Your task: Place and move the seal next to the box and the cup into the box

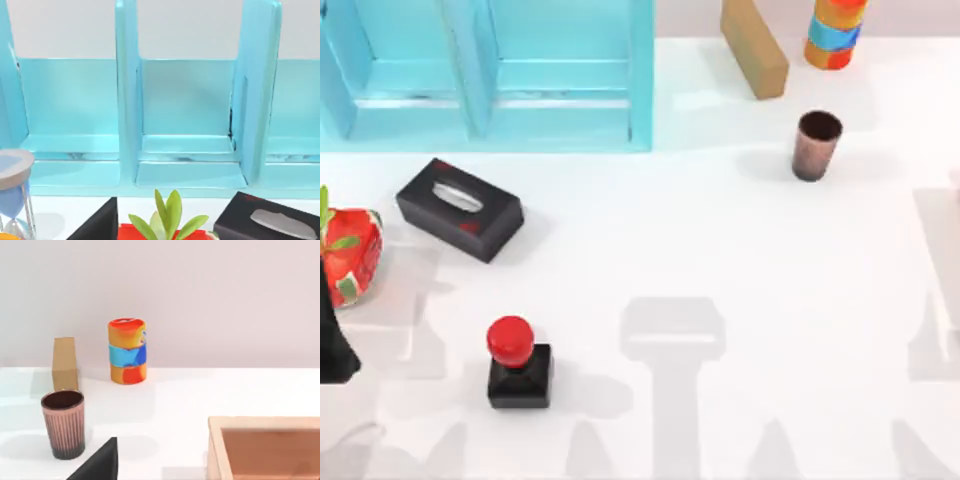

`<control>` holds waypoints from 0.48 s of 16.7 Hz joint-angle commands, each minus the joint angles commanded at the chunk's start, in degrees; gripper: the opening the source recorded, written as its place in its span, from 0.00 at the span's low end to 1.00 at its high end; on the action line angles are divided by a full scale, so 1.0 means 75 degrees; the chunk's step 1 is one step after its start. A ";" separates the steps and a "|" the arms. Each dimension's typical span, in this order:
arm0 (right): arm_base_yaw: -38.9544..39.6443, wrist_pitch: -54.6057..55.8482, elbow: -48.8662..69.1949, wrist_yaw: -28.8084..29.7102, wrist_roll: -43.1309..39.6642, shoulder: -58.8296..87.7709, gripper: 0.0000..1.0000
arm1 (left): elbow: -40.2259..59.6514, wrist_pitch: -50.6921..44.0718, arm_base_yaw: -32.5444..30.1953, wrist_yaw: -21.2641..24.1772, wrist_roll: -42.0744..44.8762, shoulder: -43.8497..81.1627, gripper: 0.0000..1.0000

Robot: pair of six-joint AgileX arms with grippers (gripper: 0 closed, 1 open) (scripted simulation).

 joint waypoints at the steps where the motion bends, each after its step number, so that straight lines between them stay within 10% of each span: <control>1: 0.0000 0.0000 0.0000 0.0000 0.0000 0.0000 1.00 | 0.0000 0.0000 0.0000 0.0000 0.0000 0.0000 1.00; 8: 0.0659 -0.0821 0.1371 -0.0164 0.0471 0.1201 1.00 | 0.0000 0.0000 0.0000 0.0000 0.0000 0.0000 1.00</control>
